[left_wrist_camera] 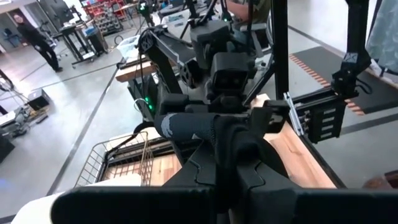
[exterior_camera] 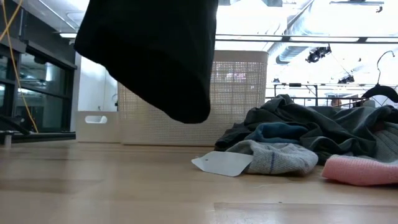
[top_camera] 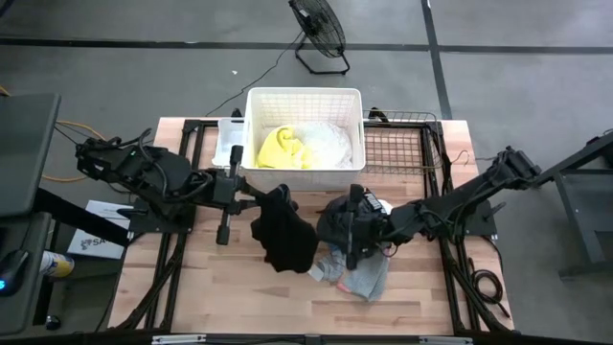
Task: Pick & Place Cloths
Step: Put the black shorts into the wire basket
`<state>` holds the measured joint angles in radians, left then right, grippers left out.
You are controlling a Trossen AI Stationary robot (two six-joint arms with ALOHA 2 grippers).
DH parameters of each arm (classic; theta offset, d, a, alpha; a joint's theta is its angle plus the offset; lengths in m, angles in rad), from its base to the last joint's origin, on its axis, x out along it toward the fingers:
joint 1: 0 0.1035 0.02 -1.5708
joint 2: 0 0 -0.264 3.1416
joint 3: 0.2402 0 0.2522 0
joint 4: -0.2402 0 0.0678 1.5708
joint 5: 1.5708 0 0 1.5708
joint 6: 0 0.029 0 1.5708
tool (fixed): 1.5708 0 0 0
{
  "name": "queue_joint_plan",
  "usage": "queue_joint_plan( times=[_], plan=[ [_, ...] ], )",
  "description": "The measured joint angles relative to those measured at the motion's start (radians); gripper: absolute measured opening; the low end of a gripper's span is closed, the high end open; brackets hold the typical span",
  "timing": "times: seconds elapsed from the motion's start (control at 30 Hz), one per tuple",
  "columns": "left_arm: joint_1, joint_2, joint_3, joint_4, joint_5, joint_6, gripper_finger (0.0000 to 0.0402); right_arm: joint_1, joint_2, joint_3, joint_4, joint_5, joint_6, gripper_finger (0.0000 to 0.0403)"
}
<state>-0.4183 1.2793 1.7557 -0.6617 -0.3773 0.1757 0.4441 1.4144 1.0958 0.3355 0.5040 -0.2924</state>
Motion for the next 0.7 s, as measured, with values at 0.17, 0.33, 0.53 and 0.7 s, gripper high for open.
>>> queue_joint_plan(
  times=[0.17,0.33,0.53,0.7],
  plan=[
    [0.000,0.001,0.000,0.000,0.000,0.000,0.0001,-0.021,0.002,0.000,0.001,-0.109,0.086,0.0262],
    [0.000,0.020,0.000,0.015,-0.001,0.001,0.0001,-0.063,0.002,0.000,0.018,-0.164,0.109,0.0336],
    [0.067,0.056,0.000,0.036,0.053,0.012,0.0001,-0.114,0.017,0.000,0.082,-0.159,0.092,0.0394],
    [0.128,0.080,0.000,0.045,0.143,0.011,0.0001,-0.132,0.040,0.000,0.099,-0.168,0.081,0.0397]
  ],
)
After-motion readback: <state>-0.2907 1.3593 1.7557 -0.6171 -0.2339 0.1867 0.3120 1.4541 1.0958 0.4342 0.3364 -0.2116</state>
